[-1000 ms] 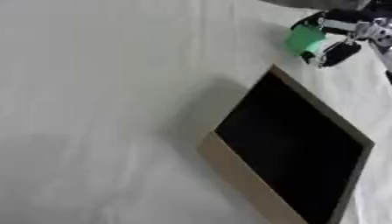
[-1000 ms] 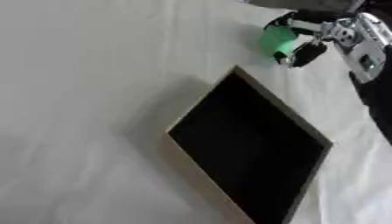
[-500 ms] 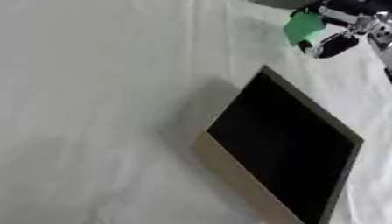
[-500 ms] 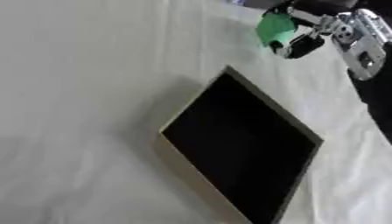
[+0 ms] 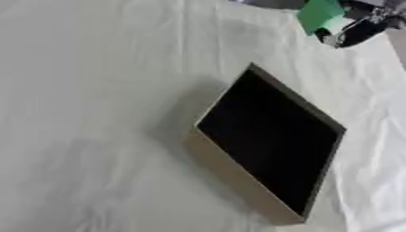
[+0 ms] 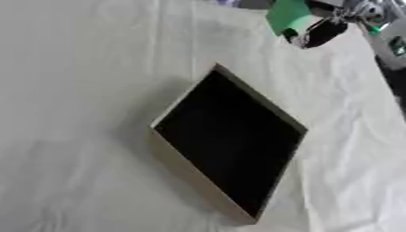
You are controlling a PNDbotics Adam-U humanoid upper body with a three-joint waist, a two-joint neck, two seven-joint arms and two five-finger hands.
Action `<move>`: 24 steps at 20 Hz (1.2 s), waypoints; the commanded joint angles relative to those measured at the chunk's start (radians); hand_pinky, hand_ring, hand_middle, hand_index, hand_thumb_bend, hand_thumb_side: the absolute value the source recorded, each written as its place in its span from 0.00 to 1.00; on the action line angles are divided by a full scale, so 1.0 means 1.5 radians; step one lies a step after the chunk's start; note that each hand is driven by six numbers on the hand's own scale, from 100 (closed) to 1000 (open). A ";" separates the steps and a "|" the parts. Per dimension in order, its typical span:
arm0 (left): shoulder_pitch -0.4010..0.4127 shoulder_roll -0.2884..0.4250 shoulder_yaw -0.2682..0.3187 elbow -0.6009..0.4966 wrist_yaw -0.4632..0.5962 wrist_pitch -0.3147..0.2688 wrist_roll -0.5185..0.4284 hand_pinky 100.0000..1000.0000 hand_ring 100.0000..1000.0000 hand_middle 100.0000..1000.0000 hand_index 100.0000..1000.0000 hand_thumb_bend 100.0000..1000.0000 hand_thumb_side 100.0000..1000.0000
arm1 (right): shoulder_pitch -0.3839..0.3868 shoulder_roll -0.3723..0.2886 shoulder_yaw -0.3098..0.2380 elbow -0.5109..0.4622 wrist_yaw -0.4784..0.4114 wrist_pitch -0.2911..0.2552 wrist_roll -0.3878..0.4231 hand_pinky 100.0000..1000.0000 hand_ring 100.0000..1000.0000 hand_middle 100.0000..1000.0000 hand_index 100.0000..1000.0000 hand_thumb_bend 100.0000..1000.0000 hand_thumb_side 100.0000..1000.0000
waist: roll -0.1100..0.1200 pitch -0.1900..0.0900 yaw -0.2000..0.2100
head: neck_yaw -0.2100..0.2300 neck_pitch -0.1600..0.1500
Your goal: Pick up objects on the table and place them in the box.
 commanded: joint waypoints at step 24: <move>-0.015 -0.016 0.001 -0.012 0.024 -0.001 -0.010 0.51 0.63 0.61 0.75 0.00 0.63 | 0.151 -0.040 0.079 -0.447 -0.074 0.087 -0.026 0.56 0.62 0.51 0.61 0.00 0.00 | 0.040 -0.044 -0.020 | 0.018 0.021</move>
